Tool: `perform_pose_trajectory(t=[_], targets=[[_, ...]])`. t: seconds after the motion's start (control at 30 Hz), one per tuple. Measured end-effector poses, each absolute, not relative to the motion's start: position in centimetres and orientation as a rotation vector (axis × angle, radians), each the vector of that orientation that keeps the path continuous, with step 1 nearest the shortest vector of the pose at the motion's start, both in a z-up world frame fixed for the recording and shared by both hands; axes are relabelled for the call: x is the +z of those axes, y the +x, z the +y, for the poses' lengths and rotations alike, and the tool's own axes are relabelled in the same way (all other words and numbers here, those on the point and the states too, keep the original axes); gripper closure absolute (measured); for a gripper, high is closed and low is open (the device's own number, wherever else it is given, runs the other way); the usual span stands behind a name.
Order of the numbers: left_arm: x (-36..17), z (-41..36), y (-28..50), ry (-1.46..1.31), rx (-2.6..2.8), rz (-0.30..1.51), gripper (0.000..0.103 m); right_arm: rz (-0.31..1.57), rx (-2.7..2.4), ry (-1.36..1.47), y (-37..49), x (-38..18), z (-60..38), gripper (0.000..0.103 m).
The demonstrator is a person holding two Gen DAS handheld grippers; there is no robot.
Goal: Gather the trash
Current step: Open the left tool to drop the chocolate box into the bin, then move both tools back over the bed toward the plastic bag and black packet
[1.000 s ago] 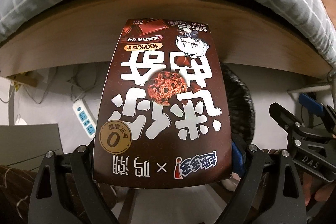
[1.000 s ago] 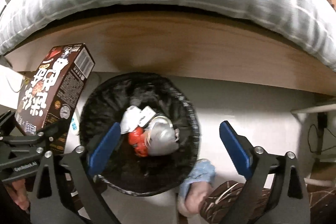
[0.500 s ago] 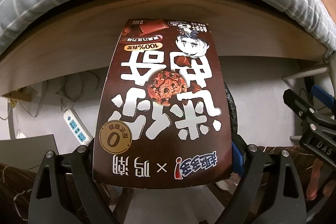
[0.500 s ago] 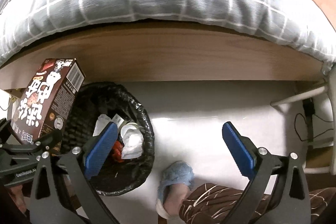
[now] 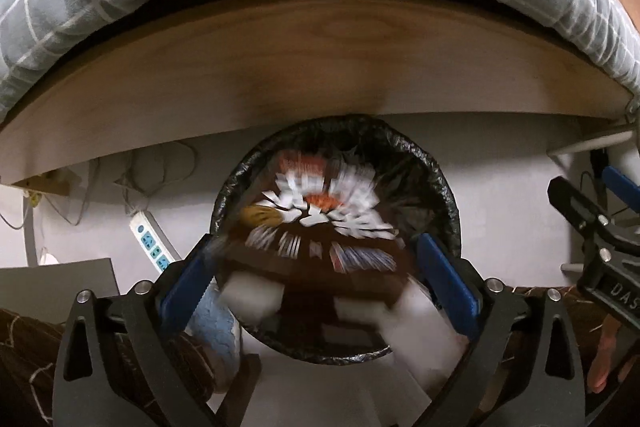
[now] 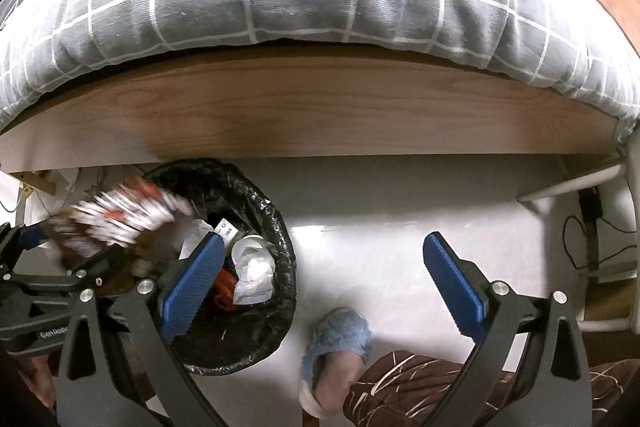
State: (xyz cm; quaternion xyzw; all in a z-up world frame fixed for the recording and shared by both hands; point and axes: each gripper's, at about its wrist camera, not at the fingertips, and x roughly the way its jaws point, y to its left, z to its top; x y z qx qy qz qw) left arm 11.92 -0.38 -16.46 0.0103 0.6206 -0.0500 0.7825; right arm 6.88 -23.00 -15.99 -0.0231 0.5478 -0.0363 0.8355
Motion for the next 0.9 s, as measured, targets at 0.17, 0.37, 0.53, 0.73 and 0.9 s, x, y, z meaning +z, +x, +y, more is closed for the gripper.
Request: perform_pose_trajectory(t=[0.17,0.37,0.53,0.73,0.9], targets=[[-15.5,0.3,12.0,0.022,-0.089,1.308,0.006,1.132,-0.077,-0.046,6.8,-15.2,-22.7,0.008],[-13.1,0.7,12.0,0.029,-0.066,1.245,0.006,1.078,-0.070,-0.043,6.7,-13.4,-22.4,0.008],[-9.8,1.1,11.9,0.022,-0.064,1.156,0.006,1.017,-0.066,-0.021,6.6,-11.0,-22.5,0.008],[-5.8,1.6,11.8,0.006,-0.071,1.058,0.006,0.941,-0.069,0.017,6.4,-7.8,-23.1,0.008],[-3.2,1.7,12.0,-0.023,-0.073,1.015,0.006,0.881,-0.058,0.026,6.2,-5.1,-23.0,0.008]])
